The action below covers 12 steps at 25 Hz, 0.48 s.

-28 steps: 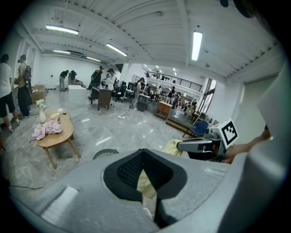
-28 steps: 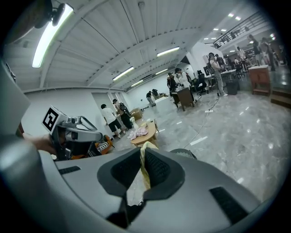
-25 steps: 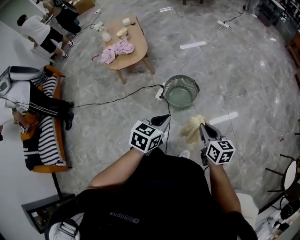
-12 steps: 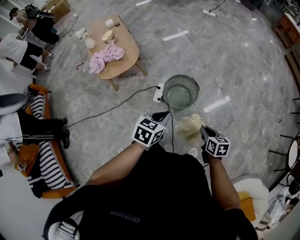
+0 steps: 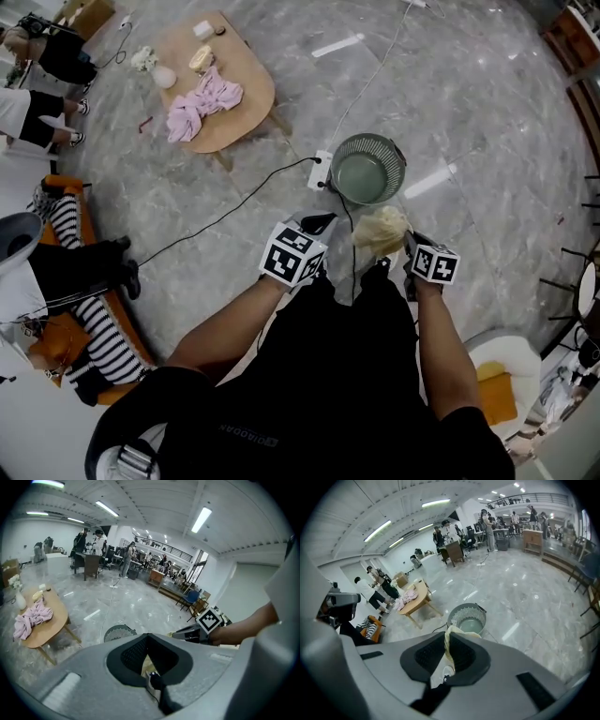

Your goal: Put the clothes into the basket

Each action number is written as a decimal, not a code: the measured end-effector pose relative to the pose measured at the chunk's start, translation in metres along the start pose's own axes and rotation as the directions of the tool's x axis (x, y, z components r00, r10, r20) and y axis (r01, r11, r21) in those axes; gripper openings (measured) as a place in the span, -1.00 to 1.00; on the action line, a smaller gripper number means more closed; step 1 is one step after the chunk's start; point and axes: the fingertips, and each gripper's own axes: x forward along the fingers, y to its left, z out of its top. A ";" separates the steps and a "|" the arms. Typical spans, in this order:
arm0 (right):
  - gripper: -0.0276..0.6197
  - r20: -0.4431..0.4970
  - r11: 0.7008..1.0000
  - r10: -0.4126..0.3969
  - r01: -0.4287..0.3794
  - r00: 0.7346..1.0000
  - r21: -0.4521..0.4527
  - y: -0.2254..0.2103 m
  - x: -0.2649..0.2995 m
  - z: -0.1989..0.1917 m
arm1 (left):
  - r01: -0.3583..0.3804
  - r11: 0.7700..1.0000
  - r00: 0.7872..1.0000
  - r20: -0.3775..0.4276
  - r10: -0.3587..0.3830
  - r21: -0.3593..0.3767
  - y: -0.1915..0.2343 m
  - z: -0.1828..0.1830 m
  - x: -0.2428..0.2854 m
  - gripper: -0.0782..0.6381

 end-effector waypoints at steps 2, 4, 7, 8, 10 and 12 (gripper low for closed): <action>-0.79 -0.023 1.000 0.007 -0.007 1.000 -0.006 -0.003 0.019 0.005 | -0.009 1.000 1.000 -0.003 0.009 -0.020 0.007 -0.002 0.006 -0.78; -0.79 -0.040 1.000 0.011 -0.012 0.999 -0.018 -0.006 0.036 0.015 | -0.028 0.999 1.000 -0.007 0.027 -0.038 0.015 -0.002 0.014 -0.78; -0.79 -0.085 0.999 0.029 -0.032 0.996 -0.032 -0.011 0.064 0.029 | -0.072 0.993 0.997 -0.009 0.071 -0.093 0.024 -0.001 0.024 -0.78; -0.79 -0.104 0.998 0.038 -0.042 0.994 -0.037 -0.013 0.074 0.032 | -0.086 0.990 0.996 -0.011 0.085 -0.115 0.026 -0.002 0.026 -0.78; -0.79 -0.136 0.997 0.051 -0.058 0.989 -0.048 -0.017 0.095 0.040 | -0.109 0.983 0.994 -0.017 0.108 -0.145 0.029 -0.004 0.032 -0.78; -0.79 -0.151 0.997 0.057 -0.065 0.987 -0.047 -0.021 0.116 0.052 | -0.127 0.978 0.992 -0.021 0.125 -0.163 0.034 -0.004 0.037 -0.78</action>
